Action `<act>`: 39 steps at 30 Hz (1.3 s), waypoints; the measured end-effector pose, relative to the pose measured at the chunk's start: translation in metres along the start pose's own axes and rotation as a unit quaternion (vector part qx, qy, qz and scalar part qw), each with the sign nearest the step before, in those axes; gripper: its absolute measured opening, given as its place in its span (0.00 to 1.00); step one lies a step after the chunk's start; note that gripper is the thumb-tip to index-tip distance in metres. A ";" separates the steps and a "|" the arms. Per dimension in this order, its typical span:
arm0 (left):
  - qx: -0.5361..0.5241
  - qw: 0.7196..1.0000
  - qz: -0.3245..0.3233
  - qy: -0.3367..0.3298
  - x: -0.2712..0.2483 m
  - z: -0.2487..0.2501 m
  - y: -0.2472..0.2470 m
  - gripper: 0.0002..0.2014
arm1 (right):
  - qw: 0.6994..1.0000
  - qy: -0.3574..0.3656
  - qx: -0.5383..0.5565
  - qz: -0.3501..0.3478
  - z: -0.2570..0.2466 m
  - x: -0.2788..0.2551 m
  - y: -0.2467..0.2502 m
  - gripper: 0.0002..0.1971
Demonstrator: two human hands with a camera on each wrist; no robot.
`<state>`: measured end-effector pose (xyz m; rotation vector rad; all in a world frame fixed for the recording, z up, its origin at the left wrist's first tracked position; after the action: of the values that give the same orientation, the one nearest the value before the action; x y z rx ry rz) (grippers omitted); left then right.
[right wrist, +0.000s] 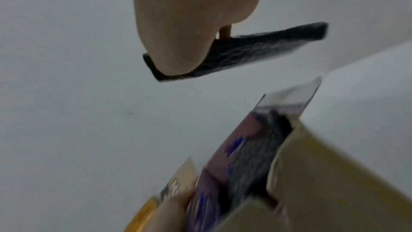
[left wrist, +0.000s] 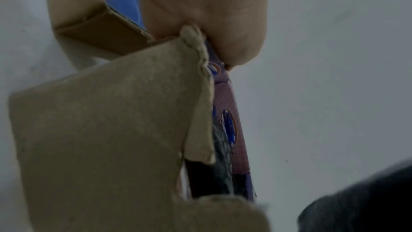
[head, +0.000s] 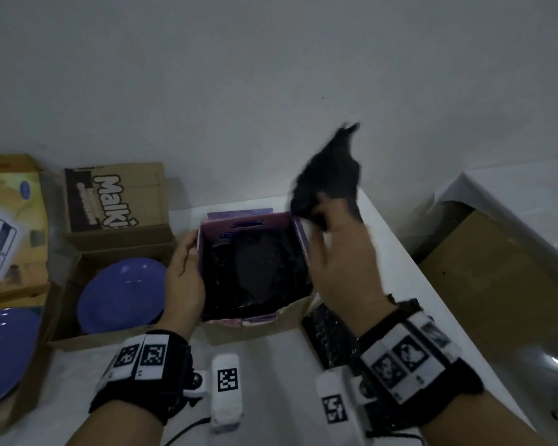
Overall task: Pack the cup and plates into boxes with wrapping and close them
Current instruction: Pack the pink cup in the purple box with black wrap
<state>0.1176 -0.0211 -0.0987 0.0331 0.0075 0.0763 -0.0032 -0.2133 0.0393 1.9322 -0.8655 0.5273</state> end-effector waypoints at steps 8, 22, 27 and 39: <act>-0.010 0.999 -0.006 0.053 0.004 -0.013 0.002 0.15 | 0.902 -0.044 -0.006 -0.429 -0.032 -0.074 -0.107 0.15; 0.064 0.997 0.017 -0.047 0.003 -0.006 0.006 0.17 | 0.837 -0.053 -0.146 -0.524 0.025 -0.070 -0.156 0.61; 0.108 0.985 0.022 -0.136 -0.002 0.014 0.005 0.18 | 0.834 -0.102 -0.173 -0.514 0.023 -0.066 -0.166 0.65; 0.326 0.933 0.006 -0.152 0.000 0.007 -0.001 0.19 | 0.736 0.052 -0.239 -0.631 0.020 -0.026 -0.126 0.49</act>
<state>0.1182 -0.0219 -0.0917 0.7114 -0.2784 0.0770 0.0749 -0.1803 -0.0600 1.5240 0.4697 -0.3961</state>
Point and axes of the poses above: each hand's wrist, its own x-axis towards the middle knuckle, its own y-axis out of the back of the hand, z = x × y, the point moved 7 cm from there along x, towards the middle knuckle, and after that the axes turned 9 degrees about z, right-handed, at the moved point
